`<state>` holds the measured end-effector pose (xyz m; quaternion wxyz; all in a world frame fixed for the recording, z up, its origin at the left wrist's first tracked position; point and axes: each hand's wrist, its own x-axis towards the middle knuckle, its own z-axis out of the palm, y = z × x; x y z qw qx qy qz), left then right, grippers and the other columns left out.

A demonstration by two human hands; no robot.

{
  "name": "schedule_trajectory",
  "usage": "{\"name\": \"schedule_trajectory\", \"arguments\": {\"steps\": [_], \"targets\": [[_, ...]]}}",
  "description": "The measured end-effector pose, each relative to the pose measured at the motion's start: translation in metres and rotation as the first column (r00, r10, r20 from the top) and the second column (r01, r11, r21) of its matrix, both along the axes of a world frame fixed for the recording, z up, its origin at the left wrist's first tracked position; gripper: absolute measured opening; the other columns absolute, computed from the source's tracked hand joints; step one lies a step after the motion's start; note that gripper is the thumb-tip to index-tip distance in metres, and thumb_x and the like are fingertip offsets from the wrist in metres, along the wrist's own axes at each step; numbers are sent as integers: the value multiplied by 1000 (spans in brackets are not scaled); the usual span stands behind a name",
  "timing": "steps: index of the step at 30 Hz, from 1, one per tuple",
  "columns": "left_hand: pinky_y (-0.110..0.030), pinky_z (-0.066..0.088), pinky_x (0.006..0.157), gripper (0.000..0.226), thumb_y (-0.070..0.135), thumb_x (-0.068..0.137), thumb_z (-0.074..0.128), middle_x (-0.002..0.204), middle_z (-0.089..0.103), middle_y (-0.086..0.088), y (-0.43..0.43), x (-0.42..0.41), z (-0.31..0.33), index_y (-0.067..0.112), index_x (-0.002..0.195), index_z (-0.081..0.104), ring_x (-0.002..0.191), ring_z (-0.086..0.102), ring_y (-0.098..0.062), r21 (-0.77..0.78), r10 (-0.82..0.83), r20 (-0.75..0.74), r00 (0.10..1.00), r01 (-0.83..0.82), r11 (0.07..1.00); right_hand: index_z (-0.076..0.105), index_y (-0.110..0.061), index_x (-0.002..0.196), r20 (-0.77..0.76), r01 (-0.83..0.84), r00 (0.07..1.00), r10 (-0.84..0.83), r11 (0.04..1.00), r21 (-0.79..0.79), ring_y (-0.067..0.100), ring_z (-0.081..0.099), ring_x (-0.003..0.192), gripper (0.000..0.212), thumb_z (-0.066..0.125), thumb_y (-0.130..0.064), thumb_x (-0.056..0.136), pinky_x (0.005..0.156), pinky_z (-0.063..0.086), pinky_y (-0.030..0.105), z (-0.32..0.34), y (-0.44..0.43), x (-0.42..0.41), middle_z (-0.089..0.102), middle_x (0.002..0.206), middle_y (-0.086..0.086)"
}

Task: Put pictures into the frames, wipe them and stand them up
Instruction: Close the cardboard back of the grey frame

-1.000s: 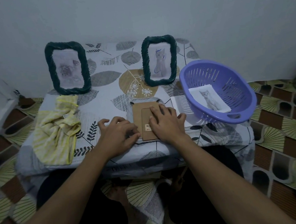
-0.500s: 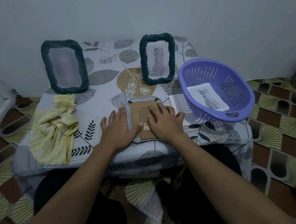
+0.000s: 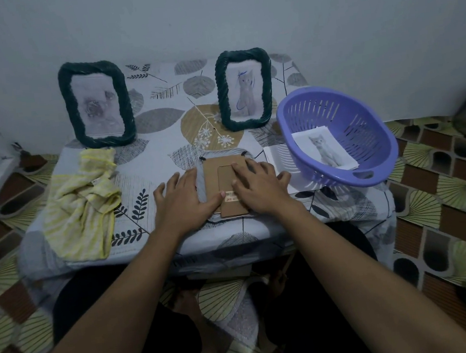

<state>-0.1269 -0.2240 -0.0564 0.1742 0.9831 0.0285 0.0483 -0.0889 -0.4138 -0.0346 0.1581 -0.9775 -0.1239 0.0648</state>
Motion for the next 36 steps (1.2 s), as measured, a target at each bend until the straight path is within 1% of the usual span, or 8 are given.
{"name": "schedule_trajectory", "arguments": {"steps": [3,7,11,19,26,32,34,36], "targets": [[-51,15,117,97,83,77,34,157,37,0,-1,-1,1,21,152,30,147,24,-24,-24,1,12,1000,0,1000,35,-38,147,27,-45,999,44,999,19,23,13,147,47,39,-44,101,106,15,51,9,-8,-4,19,164,-3],[-50,15,117,98,83,76,34,156,38,-1,-1,-2,2,21,152,31,147,25,-24,-25,2,13,1000,-1,1000,52,-34,135,65,-40,997,42,999,-34,21,28,138,42,49,-40,94,104,21,48,24,-18,-16,40,152,-6],[-50,15,118,98,84,77,34,157,37,-1,0,-2,1,21,152,30,147,25,-24,-30,4,15,1000,-3,1000,62,-33,116,86,-34,995,43,994,-105,20,39,128,31,56,-46,89,100,24,46,31,-32,-28,52,135,-7],[-48,14,118,99,83,77,35,157,37,-2,0,-3,2,20,152,31,147,25,-24,-48,4,21,1000,-3,999,73,-34,94,171,37,985,-10,987,-157,18,45,122,31,66,-61,80,95,28,45,37,-39,-48,59,124,-14],[-48,15,118,99,83,76,35,156,38,-1,0,-2,2,20,152,32,147,26,-24,-49,7,15,1000,-7,999,79,-35,98,204,108,977,-67,975,-192,19,42,127,28,67,-56,85,96,27,44,41,-32,-55,58,137,-18],[-50,14,118,99,84,76,35,156,38,-1,1,-3,1,21,152,32,147,25,-24,-68,1,18,1000,0,998,78,-35,92,65,197,979,-194,979,-52,20,37,132,16,71,-48,85,99,24,42,34,-28,-51,55,141,-23],[-50,13,118,99,84,76,35,156,38,-1,1,-3,1,20,152,32,147,25,-24,-72,1,19,1000,0,997,76,-33,98,19,237,971,-237,971,-16,20,37,133,19,72,-46,84,102,24,44,31,-28,-50,58,138,-19],[-50,14,118,99,84,76,36,156,38,-1,1,-3,2,20,152,32,147,25,-24,-73,1,22,1000,0,997,75,-34,105,-23,256,966,-256,966,24,21,35,136,21,71,-42,86,105,24,44,31,-28,-50,54,143,-19]]}}
